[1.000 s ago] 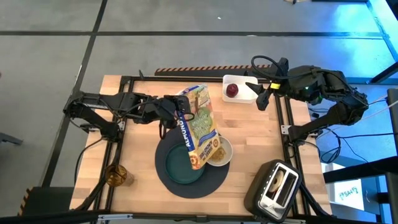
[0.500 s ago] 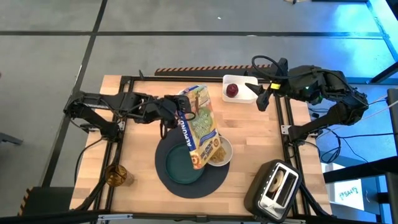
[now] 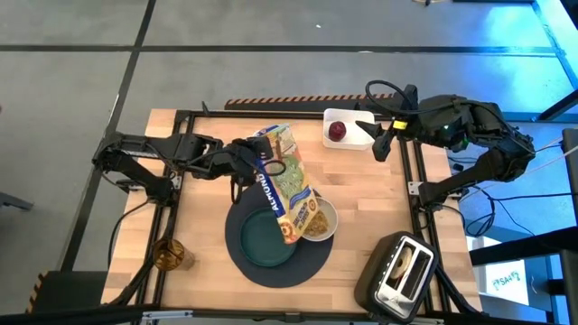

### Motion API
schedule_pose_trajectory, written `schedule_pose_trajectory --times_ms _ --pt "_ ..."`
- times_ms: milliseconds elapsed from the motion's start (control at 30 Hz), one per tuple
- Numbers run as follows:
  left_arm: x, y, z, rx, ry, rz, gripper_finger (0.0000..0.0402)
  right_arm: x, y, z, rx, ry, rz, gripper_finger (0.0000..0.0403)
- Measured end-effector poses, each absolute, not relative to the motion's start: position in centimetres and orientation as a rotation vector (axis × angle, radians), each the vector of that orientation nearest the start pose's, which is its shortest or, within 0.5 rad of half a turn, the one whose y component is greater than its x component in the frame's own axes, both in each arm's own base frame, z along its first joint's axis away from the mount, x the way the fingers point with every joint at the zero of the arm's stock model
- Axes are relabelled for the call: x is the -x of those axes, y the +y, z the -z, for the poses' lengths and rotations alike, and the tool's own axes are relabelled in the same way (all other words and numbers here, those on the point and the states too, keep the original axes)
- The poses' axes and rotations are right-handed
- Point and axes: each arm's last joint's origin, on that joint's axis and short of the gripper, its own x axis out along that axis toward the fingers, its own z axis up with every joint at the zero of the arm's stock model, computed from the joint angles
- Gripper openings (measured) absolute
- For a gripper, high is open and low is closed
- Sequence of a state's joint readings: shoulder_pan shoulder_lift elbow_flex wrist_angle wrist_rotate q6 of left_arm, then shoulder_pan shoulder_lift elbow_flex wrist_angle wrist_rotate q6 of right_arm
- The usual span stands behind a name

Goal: Arrange a breakfast setting
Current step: Pour the cereal into the bowl

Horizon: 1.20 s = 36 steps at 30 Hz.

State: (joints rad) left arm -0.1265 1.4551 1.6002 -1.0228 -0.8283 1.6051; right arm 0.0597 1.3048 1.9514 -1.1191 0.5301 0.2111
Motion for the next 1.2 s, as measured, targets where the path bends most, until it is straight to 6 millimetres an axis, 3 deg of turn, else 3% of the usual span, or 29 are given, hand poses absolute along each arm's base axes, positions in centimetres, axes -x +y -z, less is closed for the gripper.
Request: schedule_pose_trajectory --times_ms 233,500,900,1200 --pt "-27.4 -1.4 -39.7 -1.749 1.174 0.065 0.0063 -19.3 -0.3 -51.1 -0.06 0.406 0.506 0.0227" --pt "-25.0 -1.4 -41.2 -1.687 1.129 0.008 0.0063 -19.3 -0.3 -51.1 -0.06 0.407 0.506 0.0227" --pt "-22.3 -1.4 -41.0 -1.489 1.165 0.066 0.0063 -19.3 -0.3 -51.2 -0.06 0.406 0.506 0.0227" --pt "-20.5 -1.3 -41.9 -1.351 1.091 0.025 0.0063 -19.3 -0.3 -51.2 -0.092 0.397 0.507 0.0227"
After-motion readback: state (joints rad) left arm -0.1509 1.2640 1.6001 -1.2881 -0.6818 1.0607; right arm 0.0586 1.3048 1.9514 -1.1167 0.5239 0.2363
